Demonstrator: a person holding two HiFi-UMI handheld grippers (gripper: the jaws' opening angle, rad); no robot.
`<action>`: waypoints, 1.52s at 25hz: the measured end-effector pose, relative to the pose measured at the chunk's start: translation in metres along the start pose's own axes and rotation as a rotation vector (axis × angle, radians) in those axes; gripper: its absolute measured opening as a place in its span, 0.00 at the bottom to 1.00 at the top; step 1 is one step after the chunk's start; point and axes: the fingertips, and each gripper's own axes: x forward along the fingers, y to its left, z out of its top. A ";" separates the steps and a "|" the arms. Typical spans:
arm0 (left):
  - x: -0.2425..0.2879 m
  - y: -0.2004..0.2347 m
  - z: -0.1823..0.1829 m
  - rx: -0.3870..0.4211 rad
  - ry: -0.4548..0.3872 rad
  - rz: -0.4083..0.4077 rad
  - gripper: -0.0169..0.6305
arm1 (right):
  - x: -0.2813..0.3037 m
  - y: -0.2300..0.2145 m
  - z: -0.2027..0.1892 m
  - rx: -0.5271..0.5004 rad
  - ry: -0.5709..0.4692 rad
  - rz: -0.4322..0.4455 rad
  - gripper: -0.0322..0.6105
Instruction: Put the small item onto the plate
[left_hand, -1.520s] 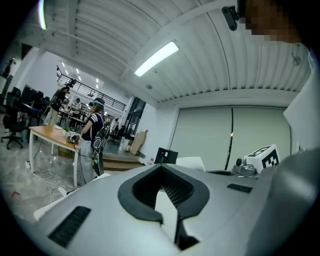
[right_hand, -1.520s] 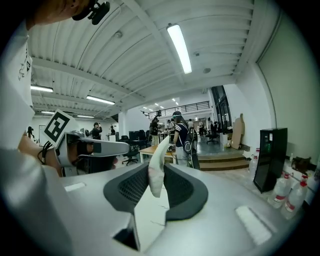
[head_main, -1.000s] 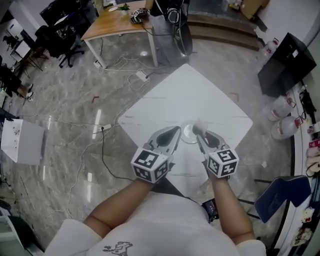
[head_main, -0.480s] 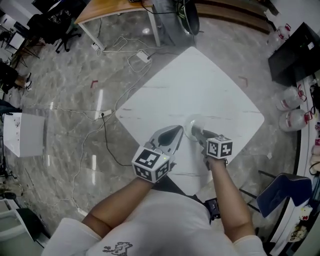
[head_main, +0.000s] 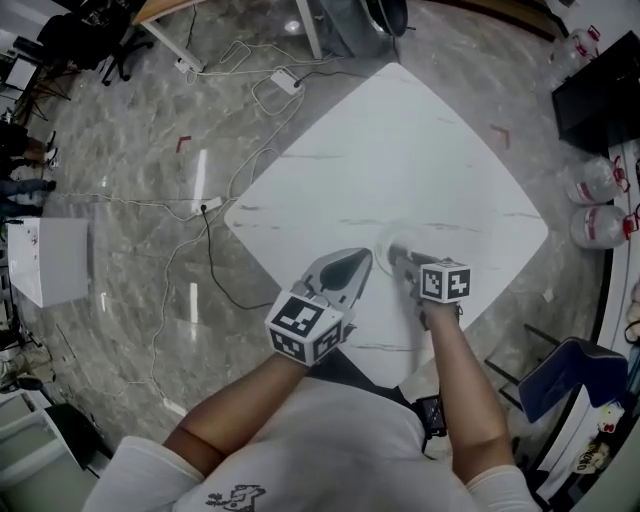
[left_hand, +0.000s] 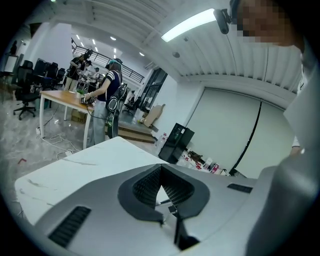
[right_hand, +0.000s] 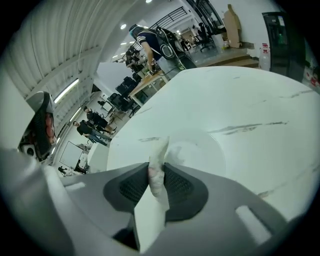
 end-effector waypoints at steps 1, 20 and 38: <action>0.002 0.002 -0.002 -0.009 0.005 -0.002 0.04 | 0.002 -0.003 0.000 0.004 0.006 0.000 0.19; 0.026 0.003 -0.010 -0.040 0.035 -0.041 0.04 | -0.004 -0.043 -0.003 -0.112 0.047 -0.162 0.32; -0.020 -0.097 0.044 0.071 -0.096 -0.098 0.04 | -0.177 0.080 0.060 -0.408 -0.403 -0.171 0.07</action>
